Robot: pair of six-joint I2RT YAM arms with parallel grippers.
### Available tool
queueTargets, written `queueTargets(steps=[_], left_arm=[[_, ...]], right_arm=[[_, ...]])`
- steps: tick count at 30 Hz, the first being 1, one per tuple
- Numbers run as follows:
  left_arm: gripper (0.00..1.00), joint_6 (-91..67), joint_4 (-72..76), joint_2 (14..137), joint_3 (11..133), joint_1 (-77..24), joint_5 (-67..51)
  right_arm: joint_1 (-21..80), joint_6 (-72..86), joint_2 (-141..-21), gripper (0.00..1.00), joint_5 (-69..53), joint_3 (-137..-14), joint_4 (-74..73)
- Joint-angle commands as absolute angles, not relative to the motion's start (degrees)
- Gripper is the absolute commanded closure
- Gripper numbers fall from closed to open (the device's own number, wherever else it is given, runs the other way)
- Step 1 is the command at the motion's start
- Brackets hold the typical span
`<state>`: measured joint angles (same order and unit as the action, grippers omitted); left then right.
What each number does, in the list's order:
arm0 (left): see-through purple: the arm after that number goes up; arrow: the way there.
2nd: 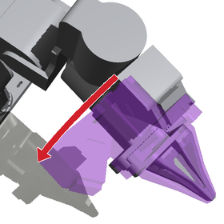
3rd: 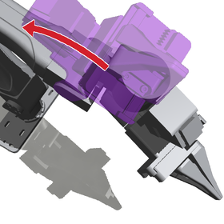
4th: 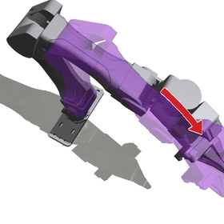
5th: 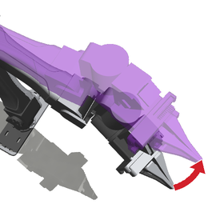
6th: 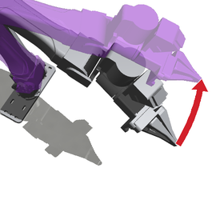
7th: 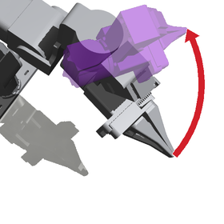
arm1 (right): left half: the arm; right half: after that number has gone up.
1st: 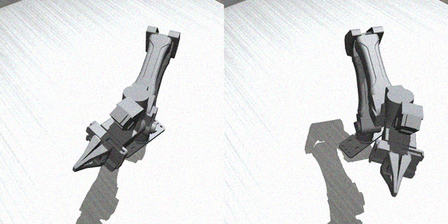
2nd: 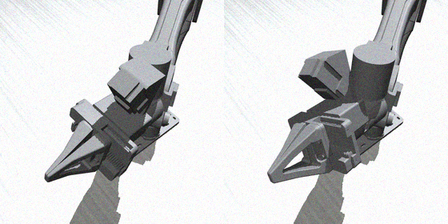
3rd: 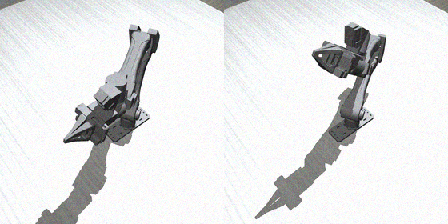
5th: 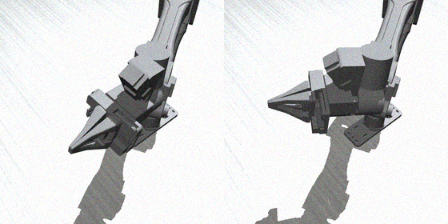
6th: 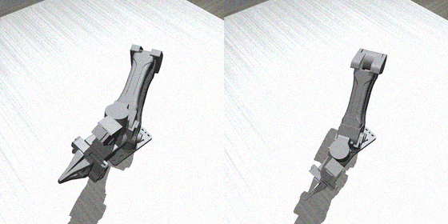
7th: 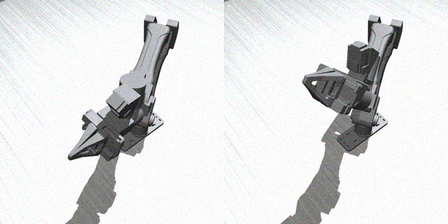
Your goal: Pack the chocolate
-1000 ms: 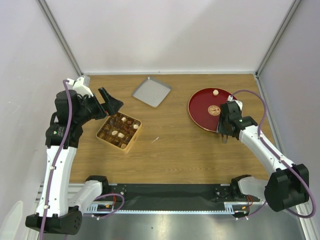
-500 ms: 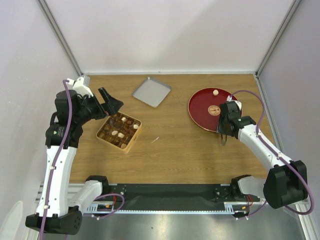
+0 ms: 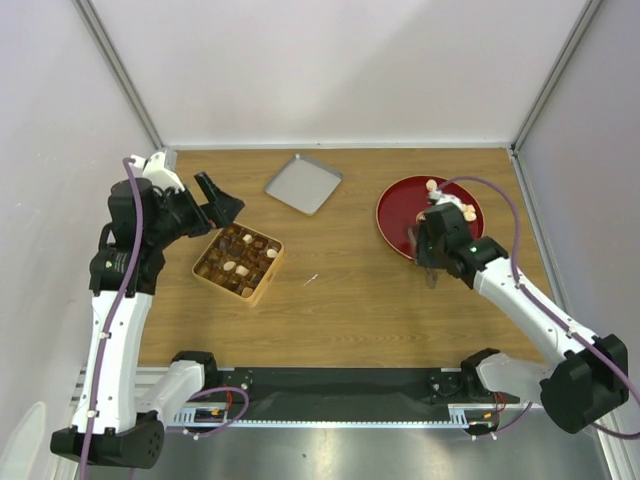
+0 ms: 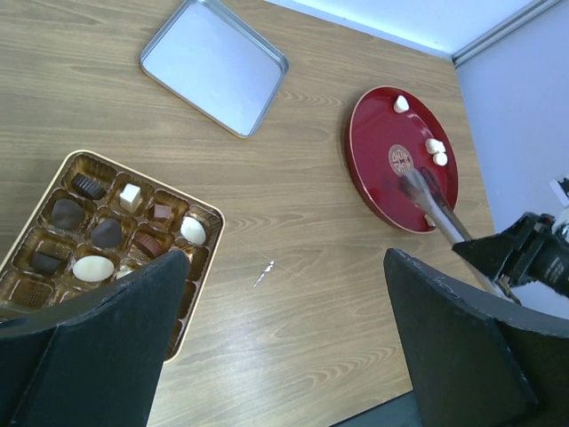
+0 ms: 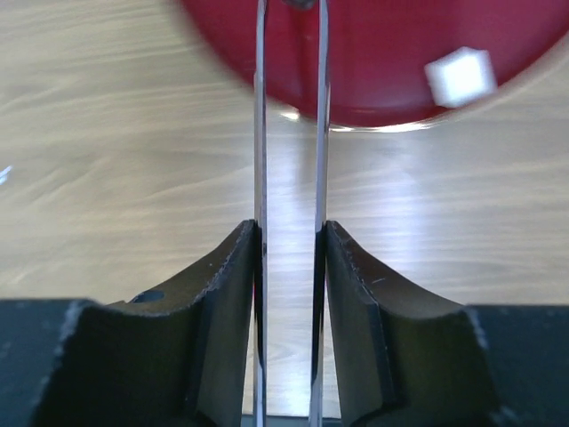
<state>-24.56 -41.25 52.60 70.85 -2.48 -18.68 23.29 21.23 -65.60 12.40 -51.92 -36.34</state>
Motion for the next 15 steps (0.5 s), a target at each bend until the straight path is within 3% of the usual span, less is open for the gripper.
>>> queueTargets(steps=[1,10,15], left_arm=[[0.00,-25.2,-40.2,53.3,74.9,-2.0,-17.7],[0.00,-24.2,-42.9,54.1,81.0,-2.0,-14.6],[0.00,-24.8,-44.6,54.1,82.5,-2.0,-12.7]], right_arm=[[31.0,23.5,-64.8,0.60,12.0,-56.3,-31.6],[61.2,27.4,-79.0,0.61,16.4,-70.1,-21.2],[69.1,25.5,-92.0,0.61,15.2,-79.1,-16.4]])
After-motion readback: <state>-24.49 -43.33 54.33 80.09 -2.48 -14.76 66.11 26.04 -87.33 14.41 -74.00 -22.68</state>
